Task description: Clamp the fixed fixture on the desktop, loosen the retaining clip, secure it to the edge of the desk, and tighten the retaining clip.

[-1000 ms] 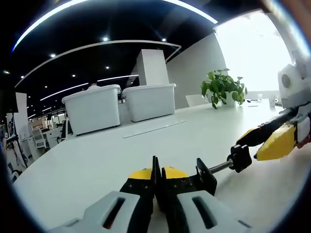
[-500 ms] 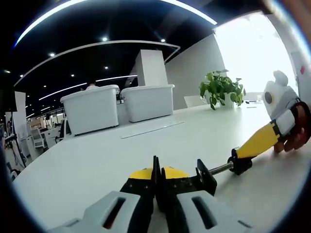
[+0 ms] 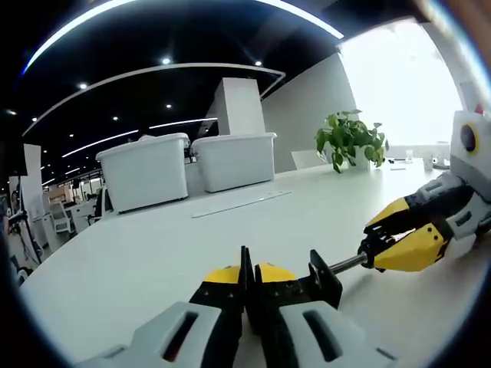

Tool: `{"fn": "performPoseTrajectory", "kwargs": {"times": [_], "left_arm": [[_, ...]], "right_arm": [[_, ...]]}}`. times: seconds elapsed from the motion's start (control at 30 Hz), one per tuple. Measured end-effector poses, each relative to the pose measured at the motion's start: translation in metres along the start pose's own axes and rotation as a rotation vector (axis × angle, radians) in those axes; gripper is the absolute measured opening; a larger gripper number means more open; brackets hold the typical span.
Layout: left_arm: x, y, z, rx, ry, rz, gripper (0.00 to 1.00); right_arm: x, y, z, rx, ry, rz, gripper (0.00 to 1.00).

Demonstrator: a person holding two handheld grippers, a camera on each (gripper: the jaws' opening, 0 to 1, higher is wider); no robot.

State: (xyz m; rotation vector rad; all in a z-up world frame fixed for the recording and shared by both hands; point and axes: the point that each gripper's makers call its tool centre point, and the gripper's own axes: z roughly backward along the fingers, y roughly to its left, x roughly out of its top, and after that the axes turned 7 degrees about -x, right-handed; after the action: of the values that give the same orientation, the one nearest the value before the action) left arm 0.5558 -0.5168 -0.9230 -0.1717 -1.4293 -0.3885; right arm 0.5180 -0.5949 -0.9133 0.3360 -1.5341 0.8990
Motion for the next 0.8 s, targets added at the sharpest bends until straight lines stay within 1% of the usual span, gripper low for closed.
{"fn": "performPoseTrajectory", "kwargs": {"times": [0.07,0.1,0.13,0.2,0.27,0.3,0.33,0.4,0.47,0.5,0.53,0.6,0.63,0.67,0.7,0.73,0.8], "left_arm": [[0.000,-0.002,0.002,0.000,-0.001,-0.001,0.06],[0.000,-0.003,0.003,0.000,-0.001,-0.001,0.06],[0.000,-0.004,0.004,0.001,0.000,-0.001,0.06],[0.000,-0.005,0.005,0.003,0.001,0.000,0.06],[0.000,-0.006,0.006,0.004,0.000,0.002,0.06],[0.000,-0.007,0.007,0.005,0.001,0.001,0.06],[0.000,-0.007,0.007,0.006,0.001,0.002,0.06],[0.000,-0.007,0.007,0.006,0.002,0.003,0.06],[0.000,-0.007,0.007,0.007,0.002,0.002,0.06],[0.000,-0.006,0.007,0.007,0.002,0.001,0.06],[0.000,-0.006,0.008,0.007,0.002,0.002,0.06],[0.000,-0.006,0.008,0.010,0.001,0.001,0.06],[0.000,-0.006,0.008,0.008,0.000,0.002,0.06],[0.000,-0.007,0.008,0.004,0.000,0.002,0.06],[0.000,-0.008,0.008,0.001,0.001,0.001,0.06],[0.000,-0.008,0.007,-0.001,0.002,0.002,0.06],[0.000,-0.008,0.007,-0.003,0.002,0.003,0.06]], "right_arm": [[0.000,0.001,0.000,-0.013,-0.011,0.069,0.17],[0.002,0.002,0.001,-0.026,-0.024,0.144,0.16],[0.002,0.003,0.001,-0.034,-0.029,0.186,0.16],[0.003,0.006,0.002,-0.051,-0.050,0.339,0.16],[0.001,0.003,0.000,-0.076,-0.064,0.471,0.16],[0.004,0.007,0.007,-0.094,-0.070,0.550,0.17],[0.004,0.009,0.008,-0.103,-0.076,0.615,0.16],[-0.002,0.008,0.000,-0.109,-0.068,0.613,0.16],[0.000,0.006,0.000,-0.112,-0.069,0.620,0.17],[0.001,0.004,0.000,-0.106,-0.063,0.592,0.17],[-0.002,0.006,0.000,-0.081,-0.057,0.549,0.18],[-0.001,0.007,0.001,-0.038,-0.057,0.509,0.21],[0.000,0.007,0.004,-0.025,-0.032,0.406,0.23],[0.003,0.008,0.005,-0.006,-0.015,0.285,0.24],[0.006,0.002,0.003,0.005,-0.001,0.160,0.25],[0.008,-0.001,0.002,0.013,0.019,0.059,0.28],[0.006,-0.006,0.004,0.033,0.074,-0.162,0.38]]}}
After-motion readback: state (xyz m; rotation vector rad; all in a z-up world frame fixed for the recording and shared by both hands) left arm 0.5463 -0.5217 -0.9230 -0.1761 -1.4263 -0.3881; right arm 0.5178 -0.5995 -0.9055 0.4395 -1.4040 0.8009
